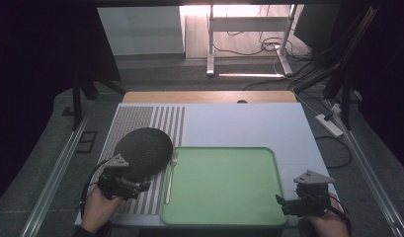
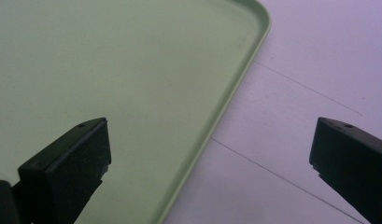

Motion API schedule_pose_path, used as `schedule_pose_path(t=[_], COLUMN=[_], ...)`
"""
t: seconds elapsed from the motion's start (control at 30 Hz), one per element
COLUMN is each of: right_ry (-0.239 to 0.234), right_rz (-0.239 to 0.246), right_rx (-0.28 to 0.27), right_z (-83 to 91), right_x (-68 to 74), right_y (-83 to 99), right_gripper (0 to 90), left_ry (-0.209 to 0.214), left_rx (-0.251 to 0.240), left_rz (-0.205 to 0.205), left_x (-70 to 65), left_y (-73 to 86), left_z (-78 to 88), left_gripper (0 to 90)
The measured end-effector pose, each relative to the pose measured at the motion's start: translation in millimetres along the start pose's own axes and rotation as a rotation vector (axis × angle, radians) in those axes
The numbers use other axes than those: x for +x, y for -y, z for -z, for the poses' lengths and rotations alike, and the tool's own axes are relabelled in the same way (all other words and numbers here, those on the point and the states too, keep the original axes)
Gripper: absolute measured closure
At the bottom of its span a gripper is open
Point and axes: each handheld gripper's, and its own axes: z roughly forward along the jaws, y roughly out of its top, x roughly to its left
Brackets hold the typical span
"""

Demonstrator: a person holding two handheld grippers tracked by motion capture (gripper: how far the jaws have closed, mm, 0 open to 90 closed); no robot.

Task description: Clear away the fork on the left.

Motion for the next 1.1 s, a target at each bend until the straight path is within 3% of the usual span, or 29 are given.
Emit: schedule_pose_path(t=[0.77,1.1], right_ry=[0.003,0.003], right_rz=[0.0,0.001], right_rx=[0.004,0.004], right_z=[-0.6,-0.7], right_x=[0.0,0.5], right_y=[-0.2,-0.5], right_gripper=[0.0,0.0], left_ry=[-0.033,-0.069], left_rx=[-0.007,-0.024], left_rz=[0.041,0.046], left_x=[-2.6,-6.1], left_y=[22.0,29.5], left_z=[19.6,29.3], left_gripper=[0.0,0.0])
